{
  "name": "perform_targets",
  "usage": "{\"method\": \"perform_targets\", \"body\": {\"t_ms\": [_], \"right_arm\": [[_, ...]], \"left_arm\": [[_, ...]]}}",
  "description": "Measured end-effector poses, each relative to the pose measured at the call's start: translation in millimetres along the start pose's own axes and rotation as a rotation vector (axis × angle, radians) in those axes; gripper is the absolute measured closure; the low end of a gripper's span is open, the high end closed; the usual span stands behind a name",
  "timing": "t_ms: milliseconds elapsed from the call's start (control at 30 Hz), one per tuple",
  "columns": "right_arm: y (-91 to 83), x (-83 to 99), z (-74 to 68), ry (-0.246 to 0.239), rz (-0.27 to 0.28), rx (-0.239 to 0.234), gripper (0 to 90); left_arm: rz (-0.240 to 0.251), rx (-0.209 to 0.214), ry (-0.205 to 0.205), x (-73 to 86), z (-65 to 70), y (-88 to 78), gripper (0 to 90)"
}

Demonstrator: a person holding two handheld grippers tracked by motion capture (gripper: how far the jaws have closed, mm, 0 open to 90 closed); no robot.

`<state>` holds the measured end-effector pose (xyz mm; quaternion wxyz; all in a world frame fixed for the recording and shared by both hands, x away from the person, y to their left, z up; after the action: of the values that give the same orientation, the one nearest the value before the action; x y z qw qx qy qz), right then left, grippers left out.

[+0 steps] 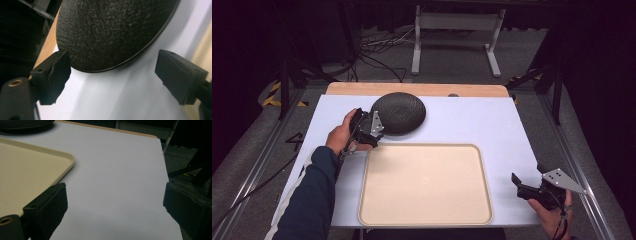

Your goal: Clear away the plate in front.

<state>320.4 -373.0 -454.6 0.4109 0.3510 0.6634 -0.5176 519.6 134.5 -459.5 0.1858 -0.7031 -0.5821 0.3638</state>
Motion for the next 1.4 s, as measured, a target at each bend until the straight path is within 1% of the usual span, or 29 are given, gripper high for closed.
{"method": "perform_targets", "body": {"t_ms": [67,133,167,200,300,333,367,433,467,500,533,600,667,700,733,833,867,900,933,967,1000,1033,1067,1100,1133,1200,1233,1300,1400], "right_arm": [[0.0,0.2,0.1,-0.001,-0.001,-0.001,6.1],[0.0,0.2,0.4,-0.001,0.0,0.001,6.1],[0.0,0.2,0.4,-0.001,0.0,0.001,6.1],[0.0,0.1,0.7,0.001,0.001,0.002,6.1],[0.4,0.4,0.2,-0.002,-0.001,-0.002,6.1],[1.0,0.6,0.3,-0.004,-0.002,-0.001,6.1],[1.4,0.8,0.3,-0.003,-0.004,-0.001,6.2],[1.4,0.8,0.4,-0.004,-0.004,0.0,6.2],[1.4,0.8,0.7,-0.003,-0.004,0.001,6.2],[1.5,0.9,1.0,0.0,-0.005,0.0,6.3],[1.7,1.0,1.5,-0.001,-0.006,0.003,6.2],[2.0,1.7,1.4,0.0,-0.009,0.003,6.3],[2.1,2.0,1.1,-0.002,-0.013,0.002,6.3],[2.3,2.0,0.8,-0.004,-0.013,0.002,6.3],[2.4,2.1,0.4,-0.006,-0.012,-0.001,6.3],[2.3,2.1,0.3,-0.008,-0.015,0.002,6.2],[2.3,2.0,0.2,-0.013,-0.014,0.005,6.2],[2.4,1.7,-0.1,-0.018,-0.012,0.006,6.2],[2.2,1.4,-0.7,-0.018,-0.011,0.005,6.2],[1.9,1.3,-1.2,-0.022,-0.013,0.005,6.2],[2.0,1.3,-1.8,-0.025,-0.012,0.004,6.2],[2.0,1.4,-2.1,-0.025,-0.012,0.004,6.2],[1.9,1.4,-2.3,-0.026,-0.013,0.005,6.2],[1.9,1.4,-2.4,-0.027,-0.012,0.005,6.2],[1.5,1.4,-1.9,-0.026,-0.012,0.003,6.2],[1.5,1.4,-0.8,-0.021,-0.01,0.005,6.2],[1.3,1.3,-0.2,-0.021,-0.01,0.009,6.2],[1.4,1.2,0.4,-0.018,-0.007,0.007,6.2],[1.2,1.2,0.5,-0.018,-0.007,0.007,6.2]], "left_arm": [[-0.019,0.0,0.034,-1.8,1.2,4.9,16.3],[-0.058,-0.025,0.091,-3.2,2.5,10.9,17.1],[-0.062,-0.038,0.102,-4.2,2.8,13.5,17.1],[-0.069,-0.062,0.115,-5.7,2.9,15.2,17.9],[-0.086,-0.105,0.172,-10.8,4.2,20.3,19.5],[-0.092,-0.105,0.191,-12.7,5.8,23.3,21.7],[-0.103,-0.119,0.21,-14.5,7.1,25.7,25.2],[-0.113,-0.14,0.241,-17.4,8.2,27.4,26.5],[-0.119,-0.144,0.259,-18.1,8.1,27.5,25.9],[-0.116,-0.136,0.269,-18.3,8.4,27.5,27.8],[-0.109,-0.104,0.273,-18.3,10.3,27.1,32.1],[-0.105,-0.07,0.301,-19.5,14.1,27.1,49.2],[-0.131,-0.059,0.355,-22.5,17.7,27.9,60.1],[-0.136,-0.051,0.372,-23.6,19.9,29.5,66.7],[-0.15,-0.067,0.387,-24.9,20.5,30.6,71.3],[-0.172,-0.12,0.417,-28.2,22.1,33.3,74.4],[-0.187,-0.16,0.44,-30.1,21.5,33.4,76.6],[-0.199,-0.204,0.443,-32.2,21.1,32.4,79.5],[-0.194,-0.25,0.464,-35.5,18.2,30.0,82.9],[-0.181,-0.25,0.455,-37.9,16.4,27.8,85.0],[-0.174,-0.257,0.46,-39.4,15.7,28.1,86.6],[-0.173,-0.254,0.425,-40.3,15.6,28.3,87.0],[-0.181,-0.263,0.458,-41.2,16.2,30.3,87.0],[-0.194,-0.271,0.463,-41.5,19.3,31.7,87.0],[-0.194,-0.279,0.467,-42.4,19.9,32.1,87.0],[-0.185,-0.293,0.466,-44.1,19.4,31.8,86.7],[-0.187,-0.288,0.459,-44.1,18.9,31.0,86.5],[-0.198,-0.297,0.458,-43.6,18.3,29.7,86.3],[-0.204,-0.296,0.455,-43.1,16.6,24.7,86.5]]}}
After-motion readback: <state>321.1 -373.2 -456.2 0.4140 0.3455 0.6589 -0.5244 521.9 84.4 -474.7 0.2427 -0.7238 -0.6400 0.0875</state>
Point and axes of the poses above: each handheld gripper's, and its own axes: y roughly forward along the jaws, x roughly out of its underside, z roughly to its right, the point moved 4 cm from there along y, roughly forward along the jaws, and after that the axes turned 14 degrees about y, right-handed, at the moved point
